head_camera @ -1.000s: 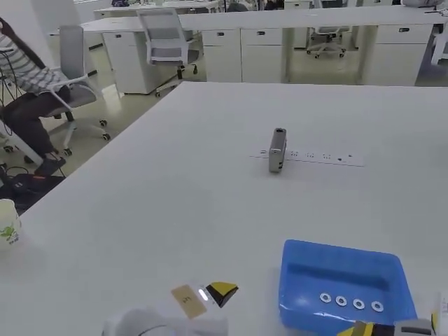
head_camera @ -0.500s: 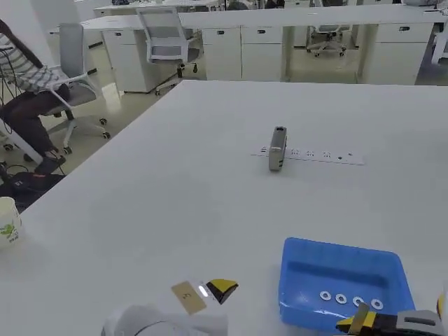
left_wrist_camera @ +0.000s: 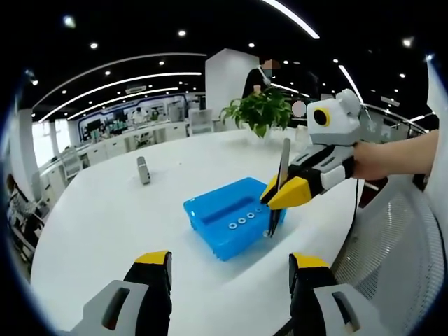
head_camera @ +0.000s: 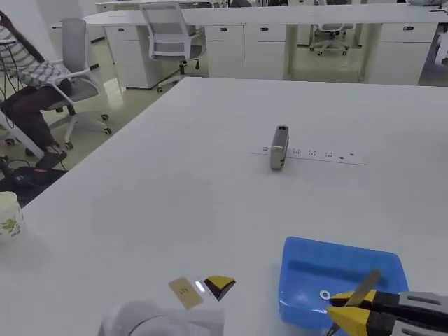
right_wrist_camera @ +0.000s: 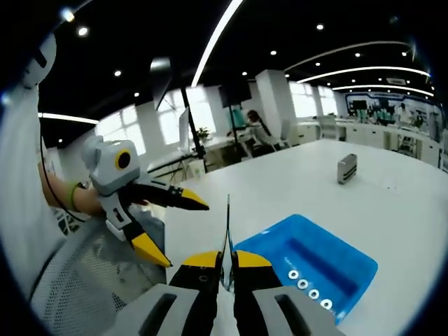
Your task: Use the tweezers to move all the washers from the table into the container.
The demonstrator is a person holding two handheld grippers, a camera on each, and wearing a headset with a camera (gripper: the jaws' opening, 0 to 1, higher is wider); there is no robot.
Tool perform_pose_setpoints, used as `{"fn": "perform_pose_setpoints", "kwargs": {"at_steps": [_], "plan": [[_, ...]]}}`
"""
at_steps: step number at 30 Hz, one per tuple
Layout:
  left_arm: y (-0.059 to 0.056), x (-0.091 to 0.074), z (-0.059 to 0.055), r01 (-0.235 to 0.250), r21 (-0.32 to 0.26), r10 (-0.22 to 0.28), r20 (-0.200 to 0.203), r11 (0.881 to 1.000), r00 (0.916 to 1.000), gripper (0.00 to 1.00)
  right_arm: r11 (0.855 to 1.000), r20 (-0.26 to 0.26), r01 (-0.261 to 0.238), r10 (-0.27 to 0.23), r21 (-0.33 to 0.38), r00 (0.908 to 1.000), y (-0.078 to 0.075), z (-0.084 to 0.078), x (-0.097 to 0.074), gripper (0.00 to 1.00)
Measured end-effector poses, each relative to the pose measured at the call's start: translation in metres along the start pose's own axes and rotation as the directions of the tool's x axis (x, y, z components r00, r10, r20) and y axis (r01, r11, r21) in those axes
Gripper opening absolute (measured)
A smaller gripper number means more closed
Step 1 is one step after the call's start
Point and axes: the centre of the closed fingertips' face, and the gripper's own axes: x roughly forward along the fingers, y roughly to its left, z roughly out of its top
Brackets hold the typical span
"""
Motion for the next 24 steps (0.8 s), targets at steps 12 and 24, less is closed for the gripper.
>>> {"fn": "perform_pose_setpoints", "kwargs": {"at_steps": [12, 24], "plan": [[-0.006, -0.005, 0.019, 0.054, -0.041, -0.049, 0.106, 0.998, 0.9932, 0.68, 0.996, 0.053, 0.049, -0.053, 0.077, 0.9972, -0.022, 0.024, 0.006, 0.03], [-0.013, -0.010, 0.039, 0.111, -0.093, -0.089, 0.220, 0.989, 0.9714, 0.75, 0.980, 0.038, 0.129, -0.136, 0.151, 0.9899, -0.057, 0.022, 0.023, 0.03]]}}
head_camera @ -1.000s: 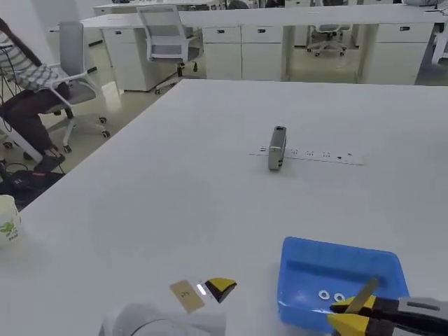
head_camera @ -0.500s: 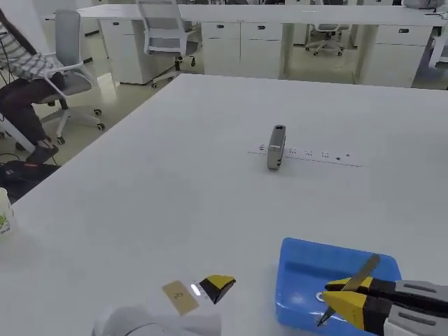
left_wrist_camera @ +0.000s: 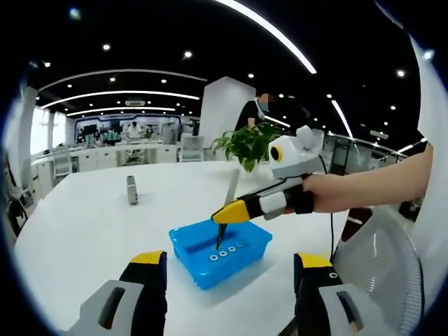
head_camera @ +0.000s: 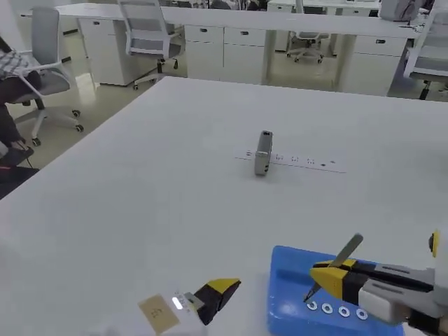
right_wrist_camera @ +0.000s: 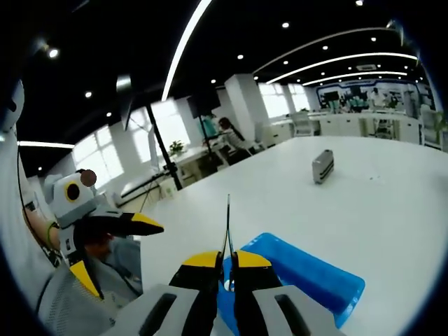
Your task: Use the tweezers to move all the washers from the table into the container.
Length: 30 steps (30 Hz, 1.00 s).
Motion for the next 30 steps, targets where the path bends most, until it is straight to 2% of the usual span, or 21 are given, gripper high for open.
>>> {"fn": "perform_pose_setpoints", "kwargs": {"at_steps": [7, 12, 21, 30], "plan": [[-0.002, 0.000, 0.004, 0.003, -0.010, -0.003, 0.025, 1.000, 0.9997, 0.77, 0.999, -0.024, 0.032, -0.031, 0.022, 0.9992, -0.016, -0.007, 0.013, 0.03], [-0.001, -0.001, 0.003, -0.004, 0.001, 0.004, 0.018, 1.000, 0.9998, 0.77, 0.998, -0.047, 0.053, -0.051, 0.034, 0.9976, -0.025, -0.014, 0.019, 0.03], [0.005, -0.002, 0.001, -0.032, -0.007, 0.032, 0.010, 0.999, 0.9994, 0.76, 0.998, -0.094, 0.063, -0.060, 0.030, 0.9937, -0.032, -0.027, 0.026, 0.03], [0.009, -0.003, -0.003, -0.055, 0.004, 0.055, -0.015, 0.998, 0.9984, 0.72, 0.998, -0.124, 0.055, -0.055, 0.002, 0.9908, -0.034, -0.034, 0.036, 0.03]]}}
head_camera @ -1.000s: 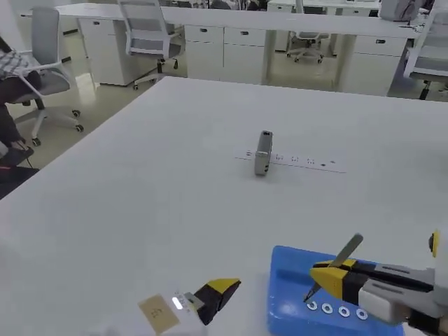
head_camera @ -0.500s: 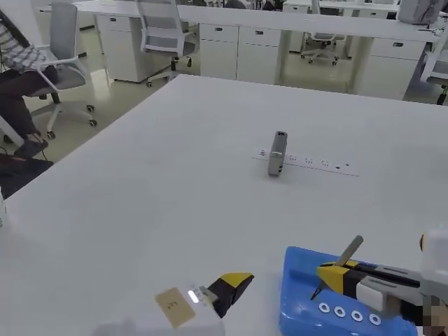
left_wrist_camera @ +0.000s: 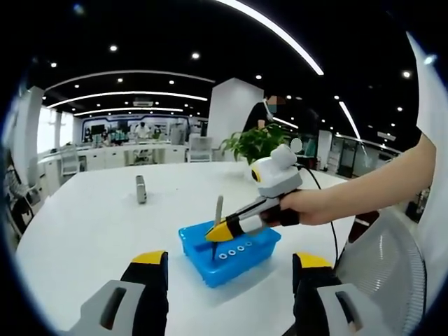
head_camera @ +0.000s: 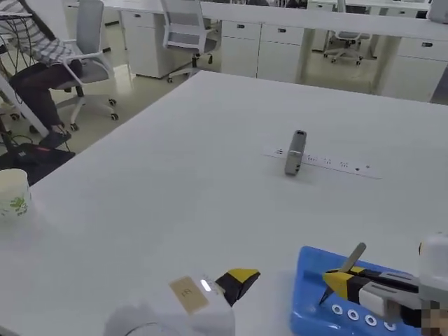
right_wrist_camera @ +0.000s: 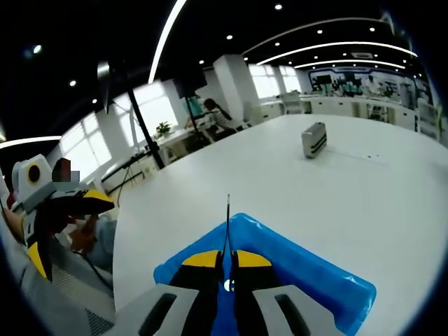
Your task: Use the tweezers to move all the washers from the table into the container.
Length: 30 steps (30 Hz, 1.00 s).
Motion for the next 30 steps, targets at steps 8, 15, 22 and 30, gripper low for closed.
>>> {"fn": "perform_pose_setpoints", "kwargs": {"at_steps": [8, 15, 22, 30], "plan": [[-0.003, -0.001, -0.006, 0.014, 0.014, -0.013, -0.040, 1.000, 0.9991, 0.50, 1.000, -0.019, 0.003, -0.004, -0.029, 0.9998, -0.001, -0.002, 0.002, 0.03], [-0.005, -0.002, -0.012, 0.028, 0.040, -0.025, -0.076, 0.999, 0.9968, 0.28, 0.999, 0.002, 0.001, 0.000, -0.035, 1.0000, 0.000, 0.002, -0.003, 0.04], [-0.012, -0.005, -0.014, 0.066, 0.104, -0.056, -0.101, 0.992, 0.9933, 0.00, 0.999, 0.058, -0.001, 0.003, -0.032, 0.9983, 0.008, 0.016, -0.015, 0.04], [-0.018, -0.003, -0.026, 0.119, 0.085, -0.104, -0.161, 0.989, 0.9814, 0.00, 0.998, 0.114, -0.022, 0.028, -0.060, 0.9931, 0.032, 0.026, -0.040, 0.03]]}}
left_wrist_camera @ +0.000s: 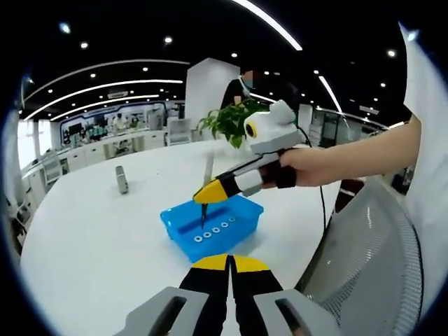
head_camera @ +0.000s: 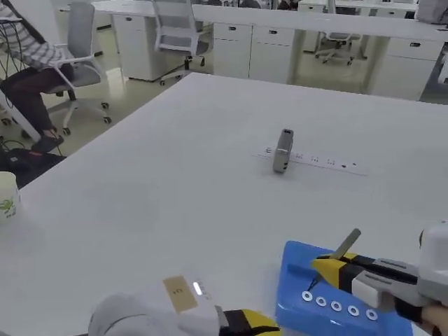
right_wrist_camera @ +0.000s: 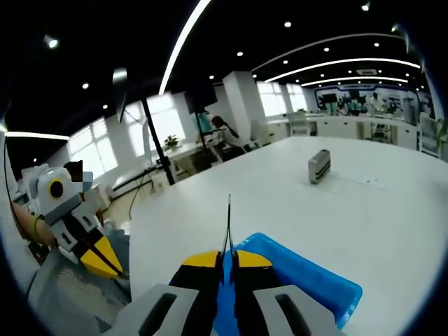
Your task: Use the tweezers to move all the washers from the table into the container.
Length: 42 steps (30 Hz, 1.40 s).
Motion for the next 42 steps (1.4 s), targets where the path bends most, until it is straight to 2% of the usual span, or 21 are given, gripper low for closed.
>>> {"fn": "perform_pose_setpoints", "kwargs": {"at_steps": [3, 5, 7, 8, 11, 13, 15, 17, 18, 20, 22, 24, 25, 29, 32, 33, 35, 37, 38, 39, 42], "plan": [[0.004, -0.001, 0.000, 0.004, -0.046, -0.004, 0.000, 0.999, 1.0000, 0.00, 1.000, 0.015, -0.016, 0.016, -0.018, 0.9998, 0.013, 0.003, -0.014, 0.03], [0.006, -0.003, 0.005, 0.012, -0.098, -0.008, 0.035, 0.995, 0.9993, 0.00, 0.999, 0.020, -0.027, 0.028, -0.030, 0.9994, 0.019, 0.003, -0.021, 0.03], [0.003, -0.006, 0.013, 0.048, -0.153, -0.037, 0.075, 0.987, 0.9965, 0.00, 0.998, 0.011, -0.046, 0.047, -0.038, 0.9989, 0.026, 0.000, -0.030, 0.03], [0.002, -0.006, 0.014, 0.066, -0.157, -0.055, 0.074, 0.985, 0.9957, 0.00, 0.997, 0.009, -0.062, 0.062, -0.037, 0.9980, 0.030, -0.002, -0.034, 0.03], [-0.003, -0.003, 0.015, 0.100, -0.120, -0.095, 0.049, 0.988, 0.9943, 0.00, 0.995, 0.000, -0.092, 0.092, -0.037, 0.9957, 0.039, -0.009, -0.044, 0.03], [-0.008, -0.001, 0.019, 0.138, -0.067, -0.137, 0.031, 0.988, 0.9902, 0.00, 0.992, -0.022, -0.111, 0.110, -0.055, 0.9937, 0.045, -0.015, -0.049, 0.03], [-0.017, 0.000, 0.028, 0.208, -0.050, -0.206, 0.038, 0.977, 0.9777, 0.00, 0.989, -0.056, -0.126, 0.123, -0.074, 0.9909, 0.050, -0.024, -0.054, 0.03], [-0.021, 0.001, 0.037, 0.247, -0.047, -0.244, 0.052, 0.968, 0.9683, 0.00, 0.984, -0.086, -0.151, 0.143, -0.098, 0.9860, 0.056, -0.033, -0.058, 0.03], [-0.021, 0.002, 0.041, 0.253, -0.041, -0.251, 0.051, 0.967, 0.9666, 0.00, 0.980, -0.105, -0.168, 0.157, -0.108, 0.9819, 0.060, -0.038, -0.060, 0.03], [-0.025, 0.004, 0.052, 0.291, -0.018, -0.289, 0.059, 0.957, 0.9554, 0.00, 0.974, -0.133, -0.189, 0.172, -0.127, 0.9760, 0.067, -0.045, -0.063, 0.03], [-0.028, 0.008, 0.060, 0.313, -0.027, -0.311, 0.050, 0.950, 0.9491, 0.00, 0.970, -0.150, -0.201, 0.181, -0.133, 0.9720, 0.070, -0.050, -0.065, 0.03], [-0.031, 0.013, 0.069, 0.323, -0.019, -0.321, 0.054, 0.946, 0.9454, 0.07, 0.968, -0.162, -0.206, 0.182, -0.143, 0.9699, 0.075, -0.055, -0.068, 0.03], [-0.036, 0.015, 0.073, 0.349, -0.016, -0.348, 0.054, 0.937, 0.9360, 0.12, 0.968, -0.166, -0.209, 0.186, -0.139, 0.9685, 0.077, -0.057, -0.071, 0.03], [-0.055, 0.021, 0.078, 0.417, 0.014, -0.417, 0.026, 0.909, 0.9084, 0.19, 0.965, -0.184, -0.210, 0.180, -0.157, 0.9661, 0.080, -0.063, -0.077, 0.03], [-0.074, 0.025, 0.078, 0.488, 0.024, -0.488, -0.005, 0.873, 0.8728, 0.21, 0.960, -0.204, -0.215, 0.178, -0.178, 0.9627, 0.084, -0.068, -0.082, 0.03], [-0.078, 0.026, 0.077, 0.502, 0.027, -0.502, -0.015, 0.865, 0.8649, 0.22, 0.958, -0.208, -0.217, 0.178, -0.185, 0.9618, 0.085, -0.069, -0.083, 0.03], [-0.085, 0.030, 0.075, 0.517, 0.044, -0.516, -0.040, 0.855, 0.8557, 0.21, 0.952, -0.228, -0.223, 0.175, -0.208, 0.9579, 0.087, -0.073, -0.085, 0.03], [-0.089, 0.032, 0.074, 0.525, 0.057, -0.523, -0.056, 0.849, 0.8507, 0.18, 0.949, -0.245, -0.223, 0.167, -0.222, 0.9550, 0.088, -0.077, -0.086, 0.03], [-0.091, 0.033, 0.074, 0.532, 0.061, -0.529, -0.061, 0.844, 0.8463, 0.17, 0.948, -0.252, -0.222, 0.163, -0.229, 0.9540, 0.088, -0.078, -0.086, 0.03], [-0.094, 0.033, 0.073, 0.547, 0.066, -0.542, -0.074, 0.835, 0.8369, 0.15, 0.946, -0.259, -0.219, 0.156, -0.238, 0.9534, 0.088, -0.080, -0.086, 0.03], [-0.098, 0.033, 0.069, 0.564, 0.096, -0.555, -0.104, 0.820, 0.8255, 0.10, 0.942, -0.272, -0.214, 0.142, -0.258, 0.9516, 0.087, -0.082, -0.086, 0.03]]}}
